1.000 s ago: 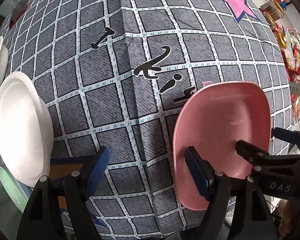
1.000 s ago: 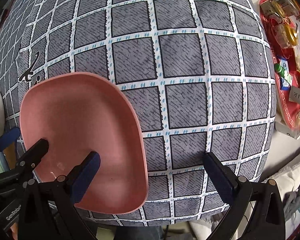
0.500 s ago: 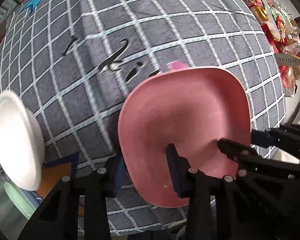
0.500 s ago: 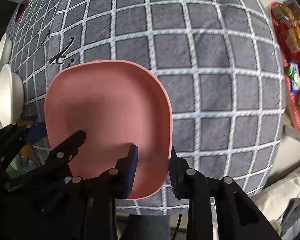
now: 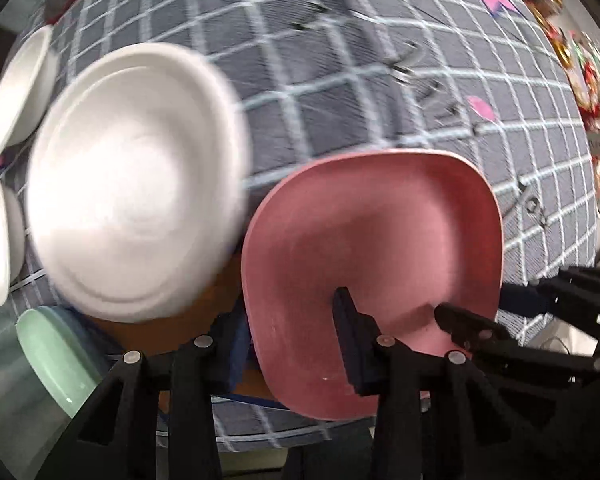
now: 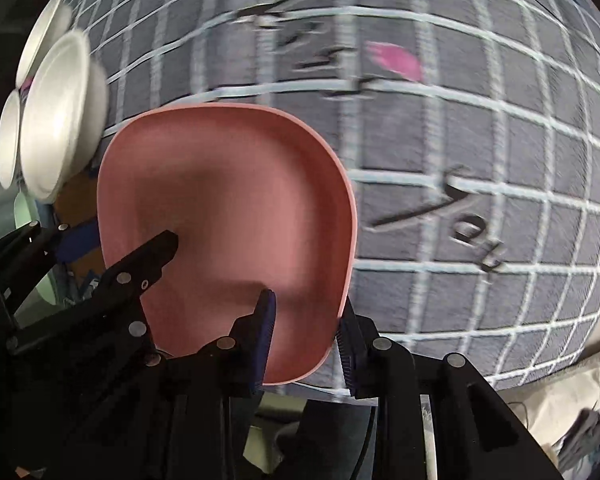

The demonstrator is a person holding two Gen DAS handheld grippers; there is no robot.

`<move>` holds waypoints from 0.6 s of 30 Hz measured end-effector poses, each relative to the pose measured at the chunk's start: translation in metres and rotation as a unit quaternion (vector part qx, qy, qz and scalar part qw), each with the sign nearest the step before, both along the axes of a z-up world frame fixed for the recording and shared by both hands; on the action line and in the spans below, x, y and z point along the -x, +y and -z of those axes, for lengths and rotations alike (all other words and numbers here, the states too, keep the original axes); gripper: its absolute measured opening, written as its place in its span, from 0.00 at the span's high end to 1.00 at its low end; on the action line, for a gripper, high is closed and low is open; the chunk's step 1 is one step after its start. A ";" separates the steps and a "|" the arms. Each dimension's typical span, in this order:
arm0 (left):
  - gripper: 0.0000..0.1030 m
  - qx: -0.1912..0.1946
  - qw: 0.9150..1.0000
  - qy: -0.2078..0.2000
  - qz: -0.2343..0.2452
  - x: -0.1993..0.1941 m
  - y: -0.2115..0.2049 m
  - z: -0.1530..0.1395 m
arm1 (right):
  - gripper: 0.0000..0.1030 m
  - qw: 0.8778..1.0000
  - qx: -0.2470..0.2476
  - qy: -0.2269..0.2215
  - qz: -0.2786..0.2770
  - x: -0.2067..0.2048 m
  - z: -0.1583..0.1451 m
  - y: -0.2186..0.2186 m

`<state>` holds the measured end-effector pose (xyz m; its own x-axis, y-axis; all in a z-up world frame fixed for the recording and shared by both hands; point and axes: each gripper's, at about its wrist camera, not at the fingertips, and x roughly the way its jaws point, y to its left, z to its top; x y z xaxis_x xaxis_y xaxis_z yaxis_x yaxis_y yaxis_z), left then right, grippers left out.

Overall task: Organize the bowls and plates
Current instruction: 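Carry the pink plate with both tools and lower it onto the green plate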

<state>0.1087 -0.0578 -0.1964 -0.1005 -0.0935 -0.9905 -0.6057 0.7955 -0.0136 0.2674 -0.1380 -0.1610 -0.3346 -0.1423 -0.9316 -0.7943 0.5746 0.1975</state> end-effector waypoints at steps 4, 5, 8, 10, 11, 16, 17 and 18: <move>0.59 -0.011 1.000 -0.006 -0.019 0.018 0.031 0.004 | 0.68 1.000 -0.002 0.009 -0.019 0.014 0.002 0.027; 0.59 -0.013 1.000 -0.008 -0.024 0.021 0.038 0.005 | 0.68 1.000 -0.003 0.009 -0.022 0.016 0.001 0.031; 0.59 -0.008 0.999 -0.013 -0.039 0.031 0.059 0.010 | 0.68 1.000 -0.005 0.008 -0.025 0.019 0.002 0.048; 0.59 -0.007 0.999 -0.015 -0.044 0.038 0.079 0.013 | 0.68 1.000 -0.006 0.006 -0.022 0.021 0.002 0.061; 0.59 -0.008 0.999 -0.017 -0.042 0.043 0.091 0.016 | 0.68 1.000 -0.005 0.003 -0.023 0.021 0.001 0.064; 0.60 -0.005 0.999 -0.023 -0.029 0.055 0.093 0.004 | 0.68 1.000 -0.001 0.007 -0.025 0.024 0.002 0.092; 0.60 -0.003 0.999 -0.024 -0.028 0.057 0.093 0.002 | 0.68 1.000 0.002 0.008 -0.024 0.037 0.004 0.102; 0.60 -0.002 0.999 -0.026 -0.026 0.058 0.083 0.000 | 0.68 1.000 0.004 0.009 -0.022 0.046 0.005 0.099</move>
<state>0.0506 0.0256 -0.1960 -0.0433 -0.0922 -0.9948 -0.6445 0.7634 -0.0427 0.2210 -0.0393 -0.1657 -0.3446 -0.1649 -0.9241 -0.8154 0.5404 0.2076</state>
